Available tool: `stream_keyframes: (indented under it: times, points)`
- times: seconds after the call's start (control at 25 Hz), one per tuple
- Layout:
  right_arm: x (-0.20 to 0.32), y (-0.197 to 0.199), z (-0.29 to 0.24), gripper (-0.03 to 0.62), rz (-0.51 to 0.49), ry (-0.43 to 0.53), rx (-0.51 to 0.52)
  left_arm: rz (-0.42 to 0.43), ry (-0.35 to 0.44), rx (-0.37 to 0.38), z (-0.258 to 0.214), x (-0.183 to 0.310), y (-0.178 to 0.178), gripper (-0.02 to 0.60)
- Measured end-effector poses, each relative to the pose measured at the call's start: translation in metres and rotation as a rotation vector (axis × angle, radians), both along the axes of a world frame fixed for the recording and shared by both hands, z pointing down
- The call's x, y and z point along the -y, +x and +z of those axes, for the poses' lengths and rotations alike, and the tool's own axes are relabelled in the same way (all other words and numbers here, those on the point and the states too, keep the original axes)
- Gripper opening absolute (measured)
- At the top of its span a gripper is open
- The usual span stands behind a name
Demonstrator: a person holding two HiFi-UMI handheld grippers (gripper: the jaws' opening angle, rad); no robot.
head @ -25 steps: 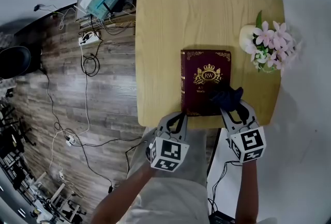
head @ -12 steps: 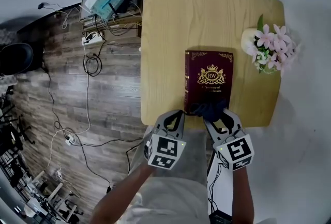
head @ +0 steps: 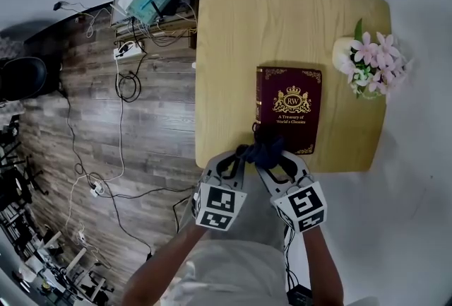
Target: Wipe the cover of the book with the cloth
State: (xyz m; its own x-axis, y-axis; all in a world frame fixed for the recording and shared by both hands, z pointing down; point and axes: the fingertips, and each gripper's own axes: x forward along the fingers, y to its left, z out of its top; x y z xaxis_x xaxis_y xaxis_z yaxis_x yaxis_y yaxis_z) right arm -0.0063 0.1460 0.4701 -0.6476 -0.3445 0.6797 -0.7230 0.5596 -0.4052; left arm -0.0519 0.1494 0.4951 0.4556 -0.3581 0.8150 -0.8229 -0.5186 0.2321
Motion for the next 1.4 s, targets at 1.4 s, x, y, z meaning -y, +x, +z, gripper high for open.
stream_keyframes:
  times: [1.4]
  points:
    - [0.000,0.126,0.017,0.160,0.261,-0.064,-0.181,0.033,0.028,0.001,-0.015,0.012,0.014,0.006]
